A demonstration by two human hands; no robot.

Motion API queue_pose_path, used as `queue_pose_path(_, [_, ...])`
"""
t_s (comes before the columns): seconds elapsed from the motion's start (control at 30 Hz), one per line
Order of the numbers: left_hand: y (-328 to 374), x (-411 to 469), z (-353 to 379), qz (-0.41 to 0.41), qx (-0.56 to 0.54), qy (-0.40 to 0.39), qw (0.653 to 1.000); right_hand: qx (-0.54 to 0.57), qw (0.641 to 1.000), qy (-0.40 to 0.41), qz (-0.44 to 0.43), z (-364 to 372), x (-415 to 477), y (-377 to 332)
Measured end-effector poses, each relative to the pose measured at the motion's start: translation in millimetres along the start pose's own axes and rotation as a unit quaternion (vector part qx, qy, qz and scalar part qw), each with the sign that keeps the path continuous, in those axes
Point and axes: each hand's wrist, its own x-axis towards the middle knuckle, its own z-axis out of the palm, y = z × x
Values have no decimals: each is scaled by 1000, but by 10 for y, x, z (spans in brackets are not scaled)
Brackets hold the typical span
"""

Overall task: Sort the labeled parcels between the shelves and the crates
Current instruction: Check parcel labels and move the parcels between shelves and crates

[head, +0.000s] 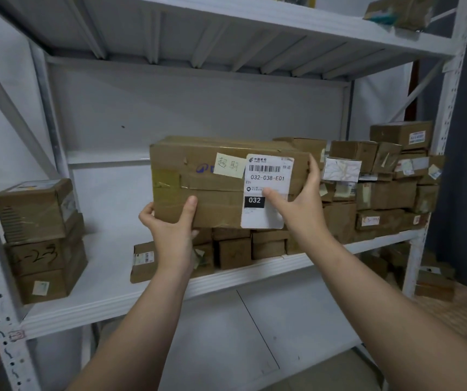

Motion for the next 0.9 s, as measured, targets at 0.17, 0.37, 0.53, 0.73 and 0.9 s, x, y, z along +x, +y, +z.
queue_pose_path(0.17, [-101, -59, -108, 21, 169, -3, 985, 3, 1000, 23, -9, -70, -43, 101])
queue_pose_path(0.37, [-211, -142, -178, 105, 238, -47, 964, -22, 999, 20, -16, -209, -246, 222])
queue_pose_path(0.53, [-491, -434, -216, 120, 313, -84, 938, 3, 997, 41, 59, -436, -679, 604])
queue_pose_path(0.73, [-944, -994, -49, 67, 311, -127, 939, -30, 986, 126, 103, -882, -1127, 1030])
queue_pose_path(0.9, [-1313, -1571, 405, 27, 290, -186, 938, -66, 971, 173, 149, -1576, -1378, 1298])
